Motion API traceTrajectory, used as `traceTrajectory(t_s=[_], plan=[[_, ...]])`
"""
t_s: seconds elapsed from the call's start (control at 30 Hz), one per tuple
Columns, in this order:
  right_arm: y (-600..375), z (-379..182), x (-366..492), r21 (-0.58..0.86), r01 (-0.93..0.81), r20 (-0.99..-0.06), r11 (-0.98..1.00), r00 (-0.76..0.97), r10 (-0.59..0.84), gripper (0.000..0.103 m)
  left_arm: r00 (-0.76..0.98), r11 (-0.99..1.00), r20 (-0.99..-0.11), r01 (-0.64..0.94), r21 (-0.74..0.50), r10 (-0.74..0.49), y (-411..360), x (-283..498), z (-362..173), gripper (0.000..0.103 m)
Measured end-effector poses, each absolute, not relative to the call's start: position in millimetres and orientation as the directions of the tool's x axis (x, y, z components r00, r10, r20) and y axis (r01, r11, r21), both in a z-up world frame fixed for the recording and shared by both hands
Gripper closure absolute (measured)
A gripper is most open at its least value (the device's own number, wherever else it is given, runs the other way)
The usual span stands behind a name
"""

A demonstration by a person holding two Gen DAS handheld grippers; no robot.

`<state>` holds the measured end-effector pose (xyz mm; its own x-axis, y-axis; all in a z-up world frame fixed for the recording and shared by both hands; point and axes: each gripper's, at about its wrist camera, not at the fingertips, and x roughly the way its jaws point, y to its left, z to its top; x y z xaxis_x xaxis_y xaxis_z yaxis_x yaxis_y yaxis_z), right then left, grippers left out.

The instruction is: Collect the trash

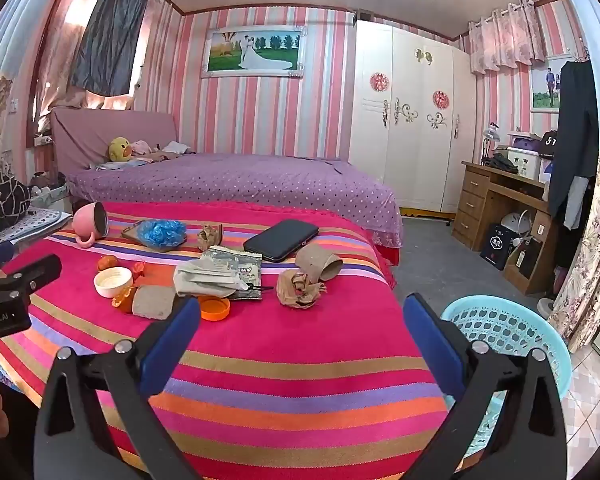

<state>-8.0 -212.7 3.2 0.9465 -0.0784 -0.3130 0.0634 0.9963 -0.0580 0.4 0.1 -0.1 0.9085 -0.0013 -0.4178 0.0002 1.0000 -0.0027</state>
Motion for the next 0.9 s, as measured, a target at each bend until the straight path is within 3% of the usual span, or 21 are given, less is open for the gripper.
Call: traceTrajectory(t_s=[0.9], plan=[[-217.8, 9.2, -9.0, -0.069, 0.069, -0.309, 0.995, 0.947, -0.087, 0.004, 0.913, 1.0, -0.407, 0.001, -0.004, -0.002, -1.4, -1.7, 4.9, 0.005]])
